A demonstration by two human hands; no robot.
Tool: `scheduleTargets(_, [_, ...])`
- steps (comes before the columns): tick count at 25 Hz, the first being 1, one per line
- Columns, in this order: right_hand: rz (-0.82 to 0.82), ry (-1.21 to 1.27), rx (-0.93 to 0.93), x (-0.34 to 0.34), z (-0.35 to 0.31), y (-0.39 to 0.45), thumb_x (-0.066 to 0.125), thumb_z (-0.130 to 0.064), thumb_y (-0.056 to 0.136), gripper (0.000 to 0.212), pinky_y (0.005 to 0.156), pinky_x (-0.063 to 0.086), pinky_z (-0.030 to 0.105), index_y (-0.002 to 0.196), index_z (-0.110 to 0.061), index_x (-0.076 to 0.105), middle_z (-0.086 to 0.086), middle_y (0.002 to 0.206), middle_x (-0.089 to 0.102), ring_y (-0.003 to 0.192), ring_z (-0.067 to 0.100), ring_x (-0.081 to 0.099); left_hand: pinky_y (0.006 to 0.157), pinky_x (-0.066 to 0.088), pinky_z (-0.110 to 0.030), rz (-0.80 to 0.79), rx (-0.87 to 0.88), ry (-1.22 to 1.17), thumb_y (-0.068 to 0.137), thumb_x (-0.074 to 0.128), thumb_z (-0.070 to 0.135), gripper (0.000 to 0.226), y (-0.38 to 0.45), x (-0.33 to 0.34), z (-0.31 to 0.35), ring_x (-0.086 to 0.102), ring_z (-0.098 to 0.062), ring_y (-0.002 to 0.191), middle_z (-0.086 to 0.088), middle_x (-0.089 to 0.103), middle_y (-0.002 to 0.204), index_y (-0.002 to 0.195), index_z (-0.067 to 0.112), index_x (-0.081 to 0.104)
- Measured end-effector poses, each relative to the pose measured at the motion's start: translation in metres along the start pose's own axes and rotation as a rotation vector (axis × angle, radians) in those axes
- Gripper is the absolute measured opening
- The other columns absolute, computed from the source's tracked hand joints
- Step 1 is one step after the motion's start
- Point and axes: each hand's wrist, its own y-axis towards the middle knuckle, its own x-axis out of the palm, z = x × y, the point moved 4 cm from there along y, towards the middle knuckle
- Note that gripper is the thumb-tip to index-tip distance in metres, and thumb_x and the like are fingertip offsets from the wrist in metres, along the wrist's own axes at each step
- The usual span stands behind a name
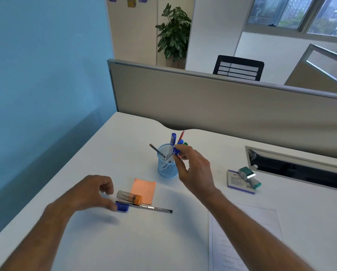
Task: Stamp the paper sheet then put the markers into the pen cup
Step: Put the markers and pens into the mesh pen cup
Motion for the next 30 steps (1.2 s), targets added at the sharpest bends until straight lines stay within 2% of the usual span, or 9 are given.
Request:
scheduleTargets(4, [-0.058,-0.203,-0.032,0.013,0.009,-0.002,0.072,-0.018,0.084,0.025,0.058,0.051,0.033,0.107,-0.017,0.062,0.004,0.093,0.072,0.075,0.023,0.060,0.066,0.042,-0.020,-0.143,0.016,0.166,0.033,0.088,0.049,0.047,0.004,0.012,-0.018,0.054,-0.002,0.079,0.014,0.062,0.079,0.070,0.034,0.063])
scheduleTargets(9, [-0.042,-0.304,-0.165,0.017,0.018,-0.005,0.073,-0.013,0.082,0.013,0.056,0.052,0.038,0.093,-0.009,0.068,0.006,0.092,0.073,0.069,0.028,0.058,0.062,0.045,-0.020,-0.100,0.012,0.028,0.042,0.088,0.035,0.032,0.007,0.020,-0.019,0.059,-0.005,0.070,0.012,0.064,0.072,0.068,0.034,0.069])
scheduleTargets(12, [-0.037,-0.328,-0.193,0.017,0.018,-0.011,0.075,-0.015,0.080,0.020,0.059,0.053,0.037,0.098,-0.008,0.070,0.007,0.104,0.072,0.075,0.027,0.061,0.066,0.050,-0.029,-0.059,0.041,-0.024,0.049,0.091,0.036,0.027,0.005,0.017,-0.009,0.062,-0.009,0.070,0.011,0.067,0.072,0.066,0.036,0.071])
scheduleTargets(14, [-0.016,-0.315,-0.183,0.013,0.017,-0.014,0.075,-0.016,0.079,0.023,0.067,0.053,0.035,0.100,-0.009,0.071,0.009,0.113,0.069,0.084,0.026,0.061,0.062,0.049,-0.021,-0.021,0.094,-0.068,0.056,0.094,0.032,0.024,0.003,0.012,0.004,0.063,-0.006,0.069,0.012,0.070,0.073,0.067,0.039,0.074])
scheduleTargets(17, [0.030,-0.150,-0.078,0.005,0.013,-0.018,0.071,-0.017,0.082,0.023,0.075,0.052,0.032,0.104,-0.010,0.071,0.008,0.117,0.068,0.094,0.023,0.060,0.056,0.051,-0.017,0.044,0.120,-0.275,0.060,0.093,0.025,0.024,0.001,0.005,0.029,0.067,-0.008,0.065,0.010,0.074,0.074,0.072,0.037,0.077])
scheduleTargets(20, [0.021,0.250,0.154,0.005,0.002,-0.025,0.067,-0.026,0.087,0.022,0.064,0.053,0.024,0.108,-0.020,0.067,-0.005,0.103,0.071,0.079,0.010,0.064,0.056,0.054,-0.019,0.163,0.149,-0.474,0.059,0.093,0.014,0.026,0.001,0.005,0.056,0.071,-0.015,0.062,0.001,0.075,0.073,0.074,0.029,0.078])
scheduleTargets(23, [-0.062,0.506,0.248,0.010,-0.015,-0.037,0.073,-0.035,0.082,0.036,0.064,0.055,0.018,0.115,-0.028,0.061,-0.016,0.103,0.070,0.080,0.009,0.068,0.054,0.053,-0.019,0.234,0.231,-0.558,0.053,0.095,0.014,0.028,0.001,0.016,0.084,0.066,-0.011,0.057,0.000,0.074,0.070,0.069,0.025,0.075])
scheduleTargets(26, [-0.100,0.559,0.256,0.014,-0.025,-0.043,0.078,-0.032,0.079,0.043,0.069,0.058,0.022,0.117,-0.034,0.058,-0.016,0.104,0.071,0.086,0.010,0.070,0.052,0.053,-0.023,0.209,0.306,-0.558,0.055,0.095,0.023,0.027,0.003,0.034,0.102,0.064,-0.012,0.055,0.005,0.073,0.069,0.071,0.028,0.074])
scheduleTargets(30, [-0.066,0.537,0.272,0.009,-0.024,-0.043,0.080,-0.020,0.079,0.042,0.069,0.055,0.016,0.108,-0.042,0.058,-0.020,0.095,0.071,0.085,0.007,0.070,0.055,0.051,-0.017,0.170,0.308,-0.547,0.051,0.093,0.042,0.034,0.008,0.052,0.108,0.065,-0.011,0.061,0.011,0.072,0.072,0.078,0.032,0.074])
